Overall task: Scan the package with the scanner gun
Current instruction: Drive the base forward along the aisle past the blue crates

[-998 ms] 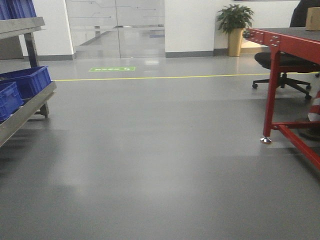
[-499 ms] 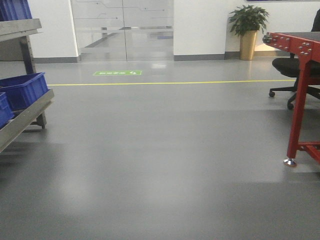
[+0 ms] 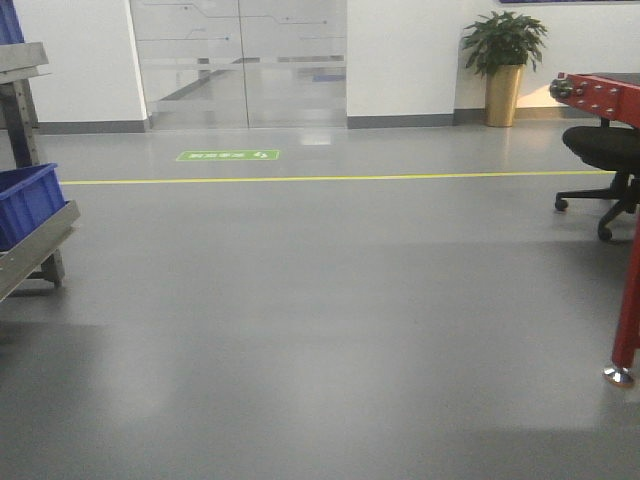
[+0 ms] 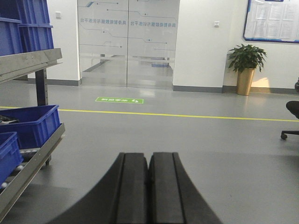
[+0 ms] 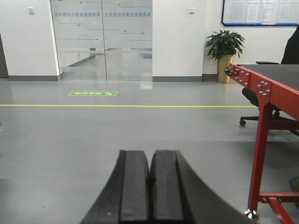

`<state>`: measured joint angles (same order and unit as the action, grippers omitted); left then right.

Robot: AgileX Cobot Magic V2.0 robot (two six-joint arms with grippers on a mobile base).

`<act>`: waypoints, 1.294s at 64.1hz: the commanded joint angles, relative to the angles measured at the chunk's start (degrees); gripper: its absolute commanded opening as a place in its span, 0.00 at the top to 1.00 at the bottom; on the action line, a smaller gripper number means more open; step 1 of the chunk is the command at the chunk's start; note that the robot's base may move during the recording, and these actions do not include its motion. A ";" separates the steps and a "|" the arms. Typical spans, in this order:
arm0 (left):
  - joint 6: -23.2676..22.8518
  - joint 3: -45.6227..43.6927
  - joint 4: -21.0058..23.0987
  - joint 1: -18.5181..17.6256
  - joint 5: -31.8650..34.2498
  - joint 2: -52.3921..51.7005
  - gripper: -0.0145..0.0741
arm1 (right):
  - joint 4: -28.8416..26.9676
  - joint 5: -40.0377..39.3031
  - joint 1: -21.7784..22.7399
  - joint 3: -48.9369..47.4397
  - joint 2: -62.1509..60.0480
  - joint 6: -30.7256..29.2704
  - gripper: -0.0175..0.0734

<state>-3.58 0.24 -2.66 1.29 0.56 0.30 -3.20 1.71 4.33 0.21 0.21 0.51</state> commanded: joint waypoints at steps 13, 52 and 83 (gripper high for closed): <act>-0.07 -0.24 -0.14 -0.28 0.88 -0.30 0.96 | 0.32 -1.27 0.27 -0.21 -0.21 -0.09 0.99; -0.07 -0.24 -0.14 -0.28 0.88 -0.30 0.96 | 0.32 -1.27 0.27 -0.21 -0.21 -0.09 0.99; -0.07 -0.24 -0.14 -0.28 0.88 -0.30 0.96 | 0.32 -1.27 0.27 -0.21 -0.21 -0.09 0.99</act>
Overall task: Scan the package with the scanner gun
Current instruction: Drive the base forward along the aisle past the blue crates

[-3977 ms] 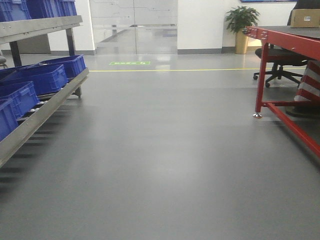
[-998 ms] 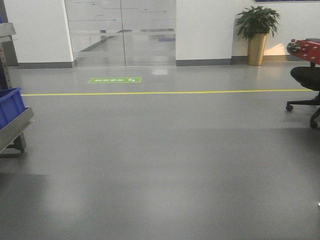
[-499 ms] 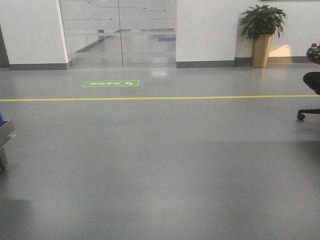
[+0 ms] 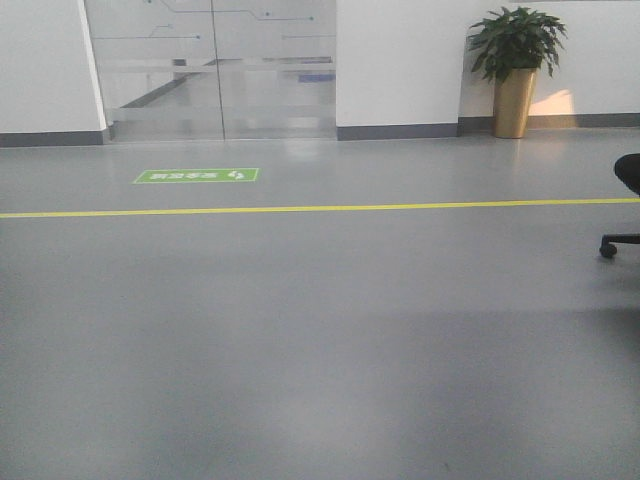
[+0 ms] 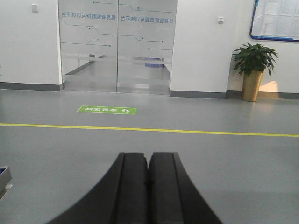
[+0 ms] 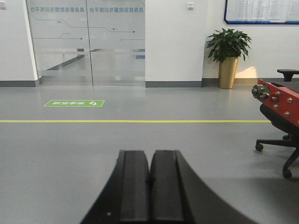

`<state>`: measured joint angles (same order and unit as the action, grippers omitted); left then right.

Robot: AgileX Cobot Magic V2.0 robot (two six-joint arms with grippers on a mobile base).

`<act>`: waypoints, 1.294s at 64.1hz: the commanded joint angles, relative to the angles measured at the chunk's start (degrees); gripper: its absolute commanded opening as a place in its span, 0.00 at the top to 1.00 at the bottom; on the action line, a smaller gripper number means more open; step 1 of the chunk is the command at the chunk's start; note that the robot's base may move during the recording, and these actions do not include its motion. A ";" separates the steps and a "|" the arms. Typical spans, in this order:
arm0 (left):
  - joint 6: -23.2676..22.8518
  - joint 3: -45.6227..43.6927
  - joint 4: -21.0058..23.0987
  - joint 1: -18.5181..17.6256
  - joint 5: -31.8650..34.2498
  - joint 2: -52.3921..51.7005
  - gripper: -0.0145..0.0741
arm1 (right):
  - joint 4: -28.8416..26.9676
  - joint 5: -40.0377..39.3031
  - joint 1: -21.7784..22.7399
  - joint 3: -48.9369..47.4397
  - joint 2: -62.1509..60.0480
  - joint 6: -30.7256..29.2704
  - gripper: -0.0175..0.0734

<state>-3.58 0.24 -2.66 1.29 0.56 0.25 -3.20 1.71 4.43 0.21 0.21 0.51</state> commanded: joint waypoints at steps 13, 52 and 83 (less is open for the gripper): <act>-0.07 -0.24 -0.14 -0.28 0.88 -0.25 0.96 | 0.32 -1.27 0.18 -0.21 -0.21 -0.09 0.99; -0.07 -0.24 -0.14 -0.28 0.88 -0.25 0.96 | 0.32 -1.27 0.18 -0.21 -0.21 -0.09 0.99; -0.07 -0.24 -0.14 -0.28 0.88 -0.25 0.96 | 0.32 -1.27 0.18 -0.21 -0.21 -0.09 0.99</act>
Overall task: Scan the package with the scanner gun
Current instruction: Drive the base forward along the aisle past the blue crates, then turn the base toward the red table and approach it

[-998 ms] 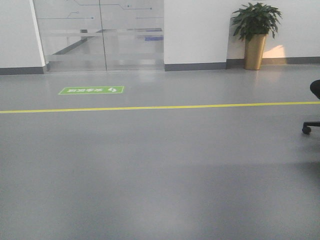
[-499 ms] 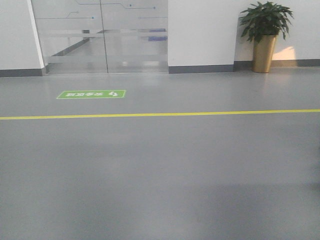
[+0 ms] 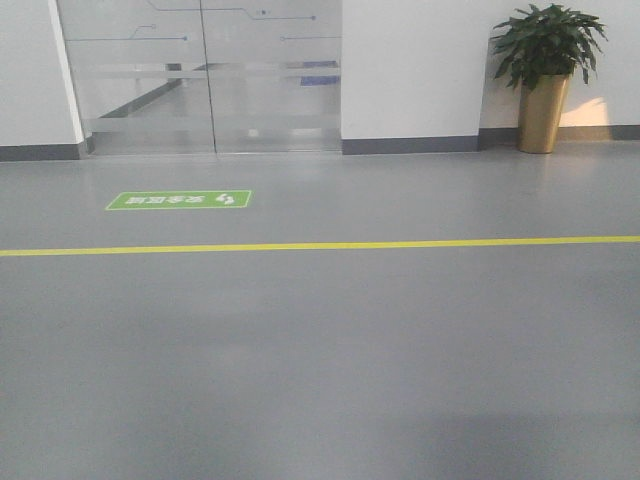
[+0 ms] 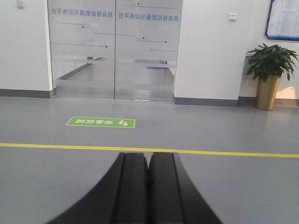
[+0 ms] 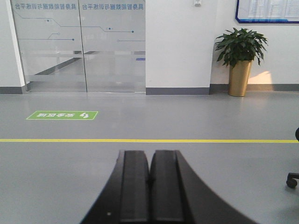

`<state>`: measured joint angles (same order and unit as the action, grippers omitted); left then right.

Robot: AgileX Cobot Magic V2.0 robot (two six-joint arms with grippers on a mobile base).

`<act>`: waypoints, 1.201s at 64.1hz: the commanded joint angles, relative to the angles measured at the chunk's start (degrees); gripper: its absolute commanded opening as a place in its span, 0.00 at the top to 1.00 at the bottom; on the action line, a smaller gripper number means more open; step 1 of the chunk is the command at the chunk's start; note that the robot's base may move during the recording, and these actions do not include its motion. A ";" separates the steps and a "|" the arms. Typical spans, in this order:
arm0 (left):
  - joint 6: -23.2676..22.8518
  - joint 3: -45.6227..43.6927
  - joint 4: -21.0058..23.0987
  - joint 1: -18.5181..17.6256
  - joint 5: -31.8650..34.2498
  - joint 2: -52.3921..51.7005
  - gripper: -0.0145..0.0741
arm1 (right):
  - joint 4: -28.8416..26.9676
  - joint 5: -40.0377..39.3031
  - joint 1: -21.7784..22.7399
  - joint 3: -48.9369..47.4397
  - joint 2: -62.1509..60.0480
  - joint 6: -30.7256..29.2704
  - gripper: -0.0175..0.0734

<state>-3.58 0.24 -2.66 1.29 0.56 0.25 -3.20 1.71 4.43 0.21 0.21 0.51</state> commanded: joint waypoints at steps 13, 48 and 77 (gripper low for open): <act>-0.07 -0.24 -0.14 -0.28 0.88 -0.25 0.96 | 0.32 -1.27 0.18 -0.21 -0.21 -0.09 0.99; -0.07 -0.24 -0.14 -0.28 0.88 -0.25 0.96 | 0.32 -1.27 0.18 -0.21 -0.21 -0.09 0.99; -0.07 -0.24 -0.14 -0.28 0.87 -0.25 0.96 | 0.32 -1.27 0.18 -0.21 -0.21 -0.09 0.99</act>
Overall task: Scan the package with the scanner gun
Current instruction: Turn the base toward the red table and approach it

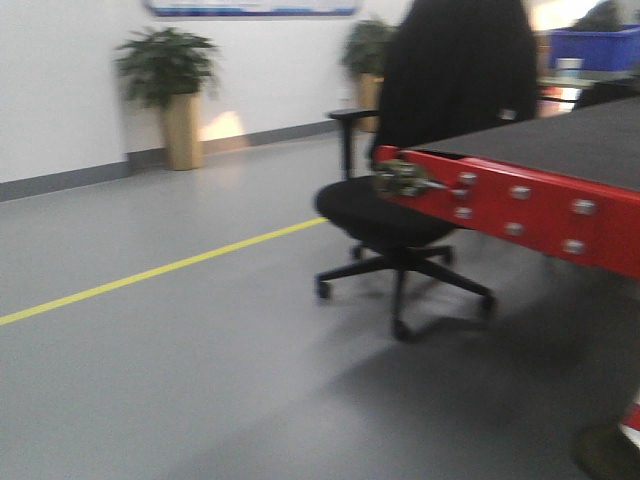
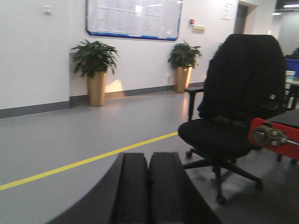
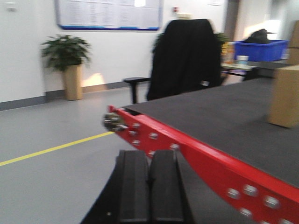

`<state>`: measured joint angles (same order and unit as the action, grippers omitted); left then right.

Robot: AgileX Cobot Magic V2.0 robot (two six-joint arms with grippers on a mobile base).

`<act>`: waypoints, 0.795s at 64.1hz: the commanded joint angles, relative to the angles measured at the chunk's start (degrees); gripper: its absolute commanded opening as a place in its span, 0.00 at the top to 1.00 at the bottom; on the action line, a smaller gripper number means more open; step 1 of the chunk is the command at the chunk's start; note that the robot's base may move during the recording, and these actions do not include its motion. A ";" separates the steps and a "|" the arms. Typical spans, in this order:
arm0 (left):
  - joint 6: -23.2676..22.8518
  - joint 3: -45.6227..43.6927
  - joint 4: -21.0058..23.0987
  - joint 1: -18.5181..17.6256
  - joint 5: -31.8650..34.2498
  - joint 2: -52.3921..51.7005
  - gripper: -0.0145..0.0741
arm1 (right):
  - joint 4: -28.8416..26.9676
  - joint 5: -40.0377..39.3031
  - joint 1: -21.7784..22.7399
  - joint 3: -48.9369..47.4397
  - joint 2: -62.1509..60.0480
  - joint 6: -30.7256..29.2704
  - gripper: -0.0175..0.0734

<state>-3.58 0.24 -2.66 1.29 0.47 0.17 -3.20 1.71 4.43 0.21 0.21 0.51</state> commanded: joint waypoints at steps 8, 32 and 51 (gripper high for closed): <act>-0.07 -0.24 -0.14 -0.28 0.96 -0.17 0.96 | 0.32 -1.27 0.18 -0.21 -0.21 -0.09 0.99; -0.07 -0.24 -0.14 -0.28 0.96 -0.17 0.96 | 0.32 -1.27 0.18 -0.21 -0.21 -0.09 0.99; -0.07 -0.24 -0.14 -0.28 0.96 -0.17 0.96 | 0.32 -1.27 0.18 -0.21 -0.21 -0.09 0.99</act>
<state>-3.58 0.24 -2.66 1.29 0.47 0.17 -3.20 1.71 4.43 0.21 0.21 0.51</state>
